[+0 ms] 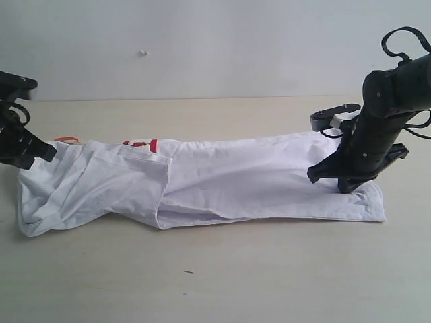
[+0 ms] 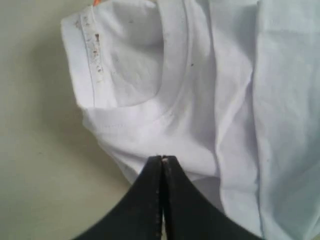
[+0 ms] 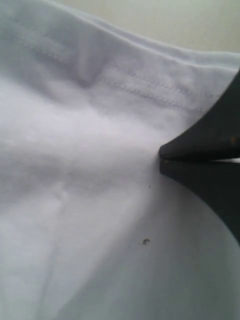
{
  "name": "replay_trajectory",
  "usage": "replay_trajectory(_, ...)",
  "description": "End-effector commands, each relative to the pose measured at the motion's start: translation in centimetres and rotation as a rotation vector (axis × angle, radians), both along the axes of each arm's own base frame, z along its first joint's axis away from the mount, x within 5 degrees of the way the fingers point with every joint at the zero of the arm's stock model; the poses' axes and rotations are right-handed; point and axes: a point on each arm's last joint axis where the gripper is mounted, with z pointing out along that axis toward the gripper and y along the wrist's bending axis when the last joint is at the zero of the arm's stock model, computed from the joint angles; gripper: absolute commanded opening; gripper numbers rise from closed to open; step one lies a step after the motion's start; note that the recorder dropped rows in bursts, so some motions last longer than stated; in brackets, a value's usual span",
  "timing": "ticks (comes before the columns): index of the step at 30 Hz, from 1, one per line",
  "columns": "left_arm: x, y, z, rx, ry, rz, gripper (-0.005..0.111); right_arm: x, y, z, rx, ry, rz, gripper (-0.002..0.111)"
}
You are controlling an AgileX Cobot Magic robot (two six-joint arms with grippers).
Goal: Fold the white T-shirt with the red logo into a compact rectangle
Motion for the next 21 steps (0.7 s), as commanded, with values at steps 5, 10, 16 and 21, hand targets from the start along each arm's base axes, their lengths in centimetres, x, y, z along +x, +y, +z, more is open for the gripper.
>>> replay_trajectory(5, 1.2, 2.9, -1.5, -0.124, -0.056, 0.342, 0.05, -0.7, -0.2, -1.2, -0.009, 0.053, 0.009, 0.0)
replay_trajectory(10, 2.6, 6.0, -2.0, -0.162, -0.051, 0.494, 0.062, -0.5, 0.0, -1.2, 0.017, 0.036, 0.022, 0.0)
replay_trajectory(16, 4.0, 7.2, -4.3, -0.297, 0.042, 0.519, 0.059, 0.0, 0.0, -0.7, 0.015, 0.011, 0.025, 0.0)
replay_trajectory(21, 4.5, 6.9, -5.9, -0.376, 0.106, 0.469, 0.059, 1.6, 0.0, 2.9, 0.014, -0.09, 0.023, 0.0)
